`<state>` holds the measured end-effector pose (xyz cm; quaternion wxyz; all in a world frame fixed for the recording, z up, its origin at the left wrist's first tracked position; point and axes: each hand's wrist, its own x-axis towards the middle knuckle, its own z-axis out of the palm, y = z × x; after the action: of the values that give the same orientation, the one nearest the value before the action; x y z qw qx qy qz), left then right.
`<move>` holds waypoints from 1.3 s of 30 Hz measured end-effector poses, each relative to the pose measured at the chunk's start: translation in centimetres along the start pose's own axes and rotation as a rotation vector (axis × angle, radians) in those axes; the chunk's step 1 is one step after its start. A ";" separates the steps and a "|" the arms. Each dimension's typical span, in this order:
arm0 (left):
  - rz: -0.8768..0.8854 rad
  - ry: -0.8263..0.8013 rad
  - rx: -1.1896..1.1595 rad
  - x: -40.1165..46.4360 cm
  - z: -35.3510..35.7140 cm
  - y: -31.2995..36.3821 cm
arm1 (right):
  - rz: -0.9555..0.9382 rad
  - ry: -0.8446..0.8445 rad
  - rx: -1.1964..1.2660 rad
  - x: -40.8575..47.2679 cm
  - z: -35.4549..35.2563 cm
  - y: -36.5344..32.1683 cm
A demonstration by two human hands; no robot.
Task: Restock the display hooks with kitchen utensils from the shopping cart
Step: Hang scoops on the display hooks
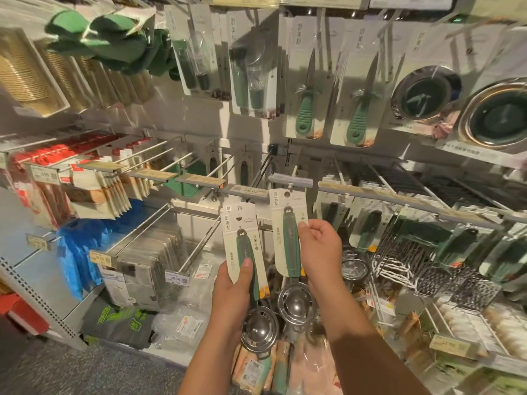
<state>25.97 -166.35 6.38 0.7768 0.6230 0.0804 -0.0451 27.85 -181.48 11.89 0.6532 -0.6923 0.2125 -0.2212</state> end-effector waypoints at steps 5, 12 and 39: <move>0.009 -0.005 -0.030 0.2 -0.2 0.5 | 0.015 0.083 -0.085 1.5 0.6 0.2; -0.001 -0.011 -0.039 0.1 -0.4 0.9 | 0.075 0.031 -0.157 3.2 1.0 1.2; -0.099 -0.111 -0.032 -0.9 1.4 -0.9 | 0.149 -0.273 -0.061 -3.3 0.5 4.8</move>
<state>25.02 -167.95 5.98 0.7868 0.6022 0.0687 -0.1164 25.40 -179.44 7.01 0.6693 -0.7178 0.1789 -0.0694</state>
